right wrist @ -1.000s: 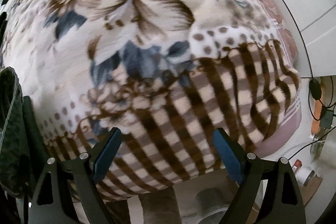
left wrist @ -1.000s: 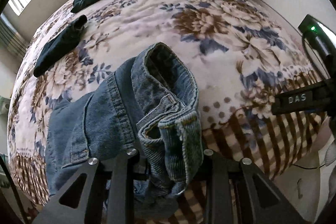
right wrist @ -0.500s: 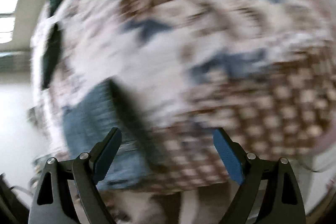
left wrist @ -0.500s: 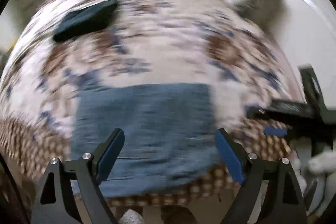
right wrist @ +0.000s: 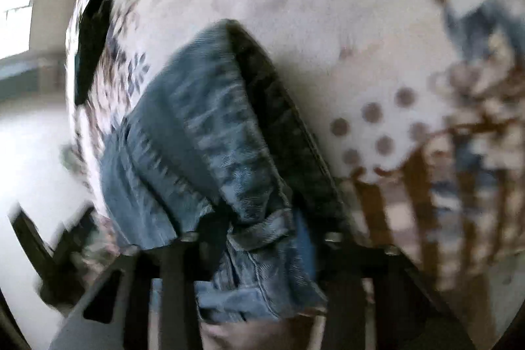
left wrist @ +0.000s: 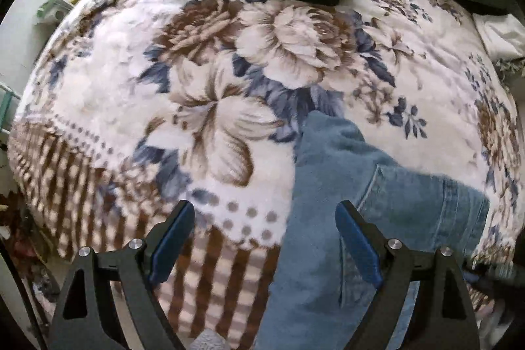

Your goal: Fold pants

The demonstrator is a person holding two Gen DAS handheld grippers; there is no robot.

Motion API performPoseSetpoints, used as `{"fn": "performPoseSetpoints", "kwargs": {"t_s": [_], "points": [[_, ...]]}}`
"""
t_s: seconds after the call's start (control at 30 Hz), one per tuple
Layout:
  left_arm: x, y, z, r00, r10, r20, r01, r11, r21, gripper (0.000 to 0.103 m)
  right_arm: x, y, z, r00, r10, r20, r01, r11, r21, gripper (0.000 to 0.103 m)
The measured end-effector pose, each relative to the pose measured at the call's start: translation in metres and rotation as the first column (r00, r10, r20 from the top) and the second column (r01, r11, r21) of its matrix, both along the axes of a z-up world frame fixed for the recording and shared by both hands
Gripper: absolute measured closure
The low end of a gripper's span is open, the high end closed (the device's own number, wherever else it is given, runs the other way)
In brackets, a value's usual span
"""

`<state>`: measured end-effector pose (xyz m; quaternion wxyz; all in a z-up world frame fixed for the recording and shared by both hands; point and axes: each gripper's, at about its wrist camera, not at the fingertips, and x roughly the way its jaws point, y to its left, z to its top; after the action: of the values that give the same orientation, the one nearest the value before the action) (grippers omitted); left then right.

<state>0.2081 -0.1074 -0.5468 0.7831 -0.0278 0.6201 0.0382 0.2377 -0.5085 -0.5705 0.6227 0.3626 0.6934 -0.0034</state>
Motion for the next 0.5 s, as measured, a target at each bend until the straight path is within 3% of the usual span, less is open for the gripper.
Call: {"fn": "performPoseSetpoints", "kwargs": {"t_s": [0.07,0.2,0.3,0.4,0.47,0.5], "points": [[0.009,0.001,-0.006,1.0,0.01,-0.019,-0.011,0.998,-0.058,0.015,-0.012,-0.006,0.035,0.997,0.072,0.041,-0.066,0.989,-0.134,0.076],[0.029,-0.003,-0.013,0.999,-0.025,-0.03,0.021,0.994,-0.105,0.015,-0.037,-0.026,0.079,0.998,0.038,0.051,-0.024,0.965,-0.262,0.077],[0.049,-0.009,-0.028,0.996,-0.052,-0.067,0.041,0.986,-0.159,0.015,-0.052,-0.029,0.08,1.0,0.003,-0.03,-0.011,0.966,-0.257,0.077],[0.073,-0.009,-0.056,0.989,-0.047,-0.142,0.008,0.965,-0.264,0.017,-0.062,-0.019,0.07,0.997,0.008,-0.075,-0.025,0.974,-0.227,0.077],[0.086,-0.006,-0.076,0.982,-0.051,-0.181,-0.021,0.928,-0.371,0.071,-0.069,-0.02,0.068,0.997,-0.006,-0.077,-0.01,0.976,-0.216,0.077],[0.09,-0.003,-0.083,0.979,-0.041,-0.202,-0.039,0.926,-0.375,0.072,-0.074,-0.029,0.069,0.997,-0.023,-0.078,0.006,0.978,-0.208,0.077]]}}
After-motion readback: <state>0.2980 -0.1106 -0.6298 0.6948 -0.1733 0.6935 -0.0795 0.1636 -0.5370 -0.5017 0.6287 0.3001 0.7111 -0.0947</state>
